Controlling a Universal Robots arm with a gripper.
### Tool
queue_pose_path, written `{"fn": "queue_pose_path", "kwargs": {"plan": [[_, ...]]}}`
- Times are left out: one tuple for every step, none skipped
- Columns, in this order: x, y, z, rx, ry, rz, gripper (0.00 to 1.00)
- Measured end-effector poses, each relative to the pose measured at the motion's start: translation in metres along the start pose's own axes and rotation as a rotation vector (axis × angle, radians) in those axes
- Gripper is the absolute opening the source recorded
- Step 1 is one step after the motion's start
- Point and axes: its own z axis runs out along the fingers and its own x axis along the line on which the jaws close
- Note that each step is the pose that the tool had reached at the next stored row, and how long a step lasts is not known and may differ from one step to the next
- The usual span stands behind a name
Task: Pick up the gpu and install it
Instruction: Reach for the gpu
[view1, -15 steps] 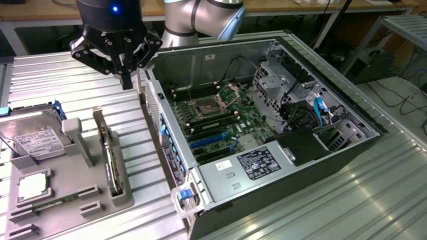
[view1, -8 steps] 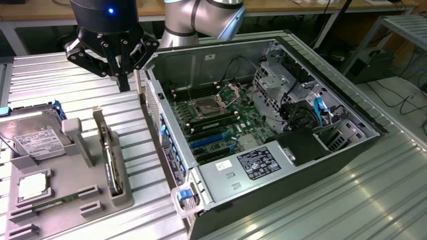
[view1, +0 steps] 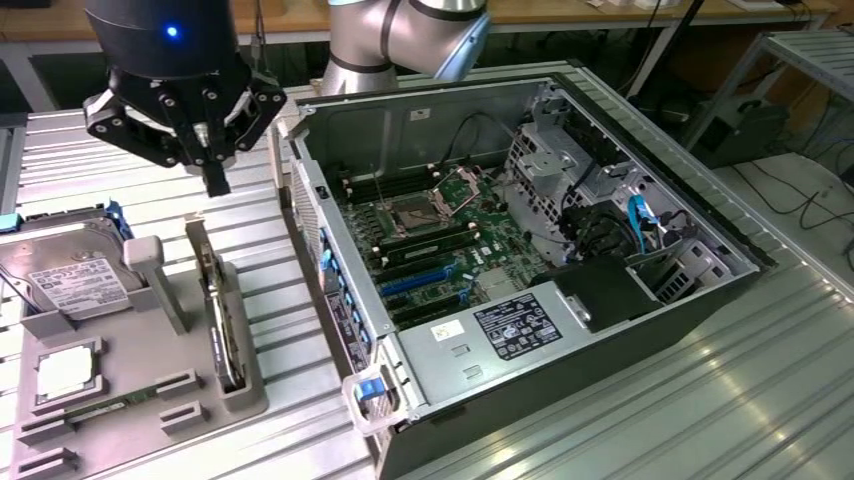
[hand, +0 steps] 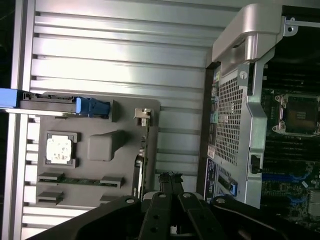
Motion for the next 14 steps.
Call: {"fn": "queue_pose_path", "kwargs": {"plan": [[0.002,-0.0007,-0.0001,0.0000,0.0001,0.000,0.11],[0.005,-0.0015,-0.0002,-0.0002,0.0001,-0.001,0.11],[0.007,-0.0024,-0.0003,-0.0004,0.0000,-0.001,0.11],[0.009,-0.0034,-0.0003,-0.0007,0.0000,-0.002,0.11],[0.011,-0.0044,-0.0004,-0.0009,0.0000,-0.002,0.11],[0.013,-0.0055,-0.0005,-0.0011,0.0000,-0.003,0.11],[0.015,-0.0064,-0.0007,-0.0010,0.0002,-0.003,0.11],[0.017,-0.0073,-0.0008,-0.0012,0.0002,-0.004,0.11],[0.020,-0.0082,-0.0009,-0.0013,0.0001,-0.004,0.11],[0.022,-0.0092,-0.0009,-0.0014,0.0000,-0.004,0.11],[0.025,-0.0101,-0.0010,-0.0015,-0.0001,-0.004,0.11],[0.027,-0.0111,-0.0011,-0.0016,0.0000,-0.004,0.11],[0.029,-0.0120,-0.0012,-0.0014,0.0002,-0.004,0.11],[0.030,-0.0126,-0.0012,-0.0015,0.0002,-0.004,0.11]]}}
